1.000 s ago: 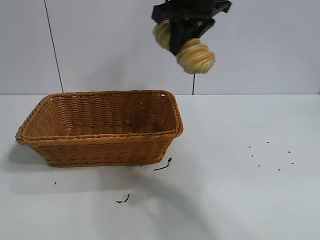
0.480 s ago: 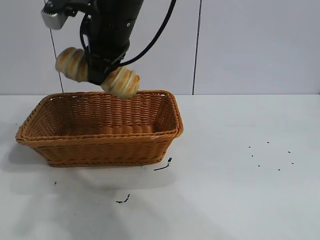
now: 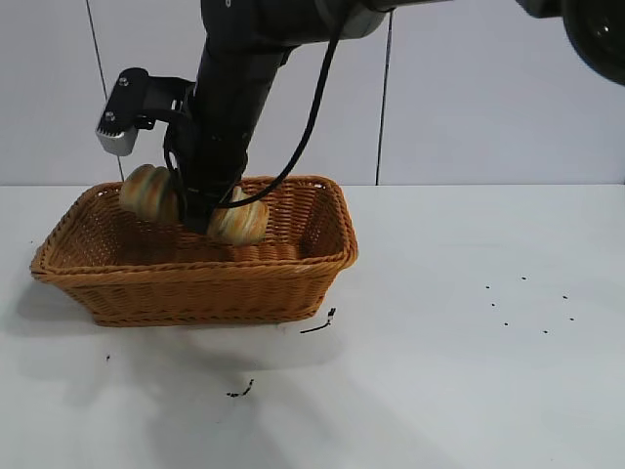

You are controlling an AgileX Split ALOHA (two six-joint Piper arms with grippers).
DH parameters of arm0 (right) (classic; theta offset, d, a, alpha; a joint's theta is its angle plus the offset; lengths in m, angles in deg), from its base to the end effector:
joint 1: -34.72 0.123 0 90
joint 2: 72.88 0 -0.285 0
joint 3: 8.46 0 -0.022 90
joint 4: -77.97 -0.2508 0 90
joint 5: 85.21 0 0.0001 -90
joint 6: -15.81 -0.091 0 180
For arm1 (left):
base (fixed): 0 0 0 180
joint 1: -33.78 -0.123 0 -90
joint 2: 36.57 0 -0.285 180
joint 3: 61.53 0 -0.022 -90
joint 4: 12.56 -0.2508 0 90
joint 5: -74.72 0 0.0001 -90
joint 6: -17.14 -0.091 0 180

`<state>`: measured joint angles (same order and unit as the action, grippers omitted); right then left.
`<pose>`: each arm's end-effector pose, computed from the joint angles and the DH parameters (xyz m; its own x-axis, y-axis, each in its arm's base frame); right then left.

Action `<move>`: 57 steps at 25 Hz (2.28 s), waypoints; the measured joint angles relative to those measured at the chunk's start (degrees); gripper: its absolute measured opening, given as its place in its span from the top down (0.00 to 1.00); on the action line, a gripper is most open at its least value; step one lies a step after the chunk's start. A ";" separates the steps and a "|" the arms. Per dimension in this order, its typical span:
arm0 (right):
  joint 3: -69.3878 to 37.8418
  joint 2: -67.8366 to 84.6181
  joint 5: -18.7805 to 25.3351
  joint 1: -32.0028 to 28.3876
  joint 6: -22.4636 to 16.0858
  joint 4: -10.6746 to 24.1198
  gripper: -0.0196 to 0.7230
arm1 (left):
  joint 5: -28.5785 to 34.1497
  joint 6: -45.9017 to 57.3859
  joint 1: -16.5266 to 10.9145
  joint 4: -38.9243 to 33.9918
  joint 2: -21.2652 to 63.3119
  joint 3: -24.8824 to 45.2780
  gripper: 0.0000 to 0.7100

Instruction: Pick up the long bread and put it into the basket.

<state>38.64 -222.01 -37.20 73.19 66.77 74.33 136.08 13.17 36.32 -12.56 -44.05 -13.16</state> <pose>0.4200 0.3392 0.1597 0.0304 -0.9317 -0.3619 -0.9317 0.1047 -0.3477 -0.0065 0.0003 0.2774 -0.4526 0.0894 -0.8872 0.0758 0.9952 0.0616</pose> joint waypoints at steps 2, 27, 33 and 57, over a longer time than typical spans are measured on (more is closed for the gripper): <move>0.00 0.00 -0.07 0.00 0.00 -0.12 0.49 | 0.00 0.00 0.00 0.00 0.00 0.00 0.02; 0.22 13.01 6.80 -8.08 -53.39 2.72 0.10 | 0.00 0.00 0.00 0.00 0.00 0.00 0.02; 0.22 13.01 10.55 -16.24 -52.77 2.91 0.11 | 0.00 0.00 0.00 0.00 0.00 0.00 0.02; -1.14 16.33 21.36 -38.64 -50.62 2.60 0.11 | 0.00 0.00 0.00 0.00 0.00 0.00 0.02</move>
<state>37.50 -205.69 -15.84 34.55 16.15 76.93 136.08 13.17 36.32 -12.56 -44.05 -13.16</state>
